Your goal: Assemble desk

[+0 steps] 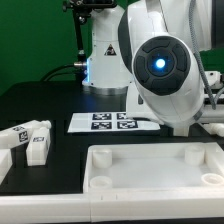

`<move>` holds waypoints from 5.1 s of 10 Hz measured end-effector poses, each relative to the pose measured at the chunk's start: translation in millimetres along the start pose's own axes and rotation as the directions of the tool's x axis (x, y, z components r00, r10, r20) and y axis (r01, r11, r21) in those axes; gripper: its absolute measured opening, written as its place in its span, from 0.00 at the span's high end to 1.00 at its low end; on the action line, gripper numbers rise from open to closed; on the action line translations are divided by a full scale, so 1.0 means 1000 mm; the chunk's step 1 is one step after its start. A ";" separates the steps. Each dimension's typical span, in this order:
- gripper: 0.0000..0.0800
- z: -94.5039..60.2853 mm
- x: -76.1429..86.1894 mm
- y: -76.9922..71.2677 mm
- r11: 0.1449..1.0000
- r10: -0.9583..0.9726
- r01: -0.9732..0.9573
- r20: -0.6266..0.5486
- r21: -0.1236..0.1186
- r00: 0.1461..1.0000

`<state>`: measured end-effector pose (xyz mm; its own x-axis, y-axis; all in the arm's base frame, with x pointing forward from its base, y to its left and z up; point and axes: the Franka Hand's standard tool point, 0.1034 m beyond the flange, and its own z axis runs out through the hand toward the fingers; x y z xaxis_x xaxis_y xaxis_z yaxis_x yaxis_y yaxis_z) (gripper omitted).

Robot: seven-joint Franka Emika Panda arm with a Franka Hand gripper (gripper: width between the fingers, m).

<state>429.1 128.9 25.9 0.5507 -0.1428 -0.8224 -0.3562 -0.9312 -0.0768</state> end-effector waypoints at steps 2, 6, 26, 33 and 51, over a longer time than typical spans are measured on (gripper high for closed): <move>0.19 0.030 -0.006 0.008 1.000 0.005 -0.004 0.031 -0.024 0.999; 0.19 0.024 -0.003 0.009 1.000 -0.015 0.016 0.019 -0.019 1.000; 0.64 -0.178 -0.054 -0.059 0.978 -0.188 0.194 -0.696 -0.071 0.693; 0.64 -0.245 -0.023 -0.055 0.938 -0.283 0.271 -0.929 -0.217 0.238; 0.64 -0.209 -0.003 -0.054 0.847 -0.486 0.228 -0.873 -0.481 -0.035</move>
Offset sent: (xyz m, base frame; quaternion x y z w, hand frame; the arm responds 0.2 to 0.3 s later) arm 0.0010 -0.0167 -0.0017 -0.0208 0.0207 -0.0155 0.9994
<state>604.1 109.3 150.0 0.8129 0.1650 0.5585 0.1869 -0.9822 0.0181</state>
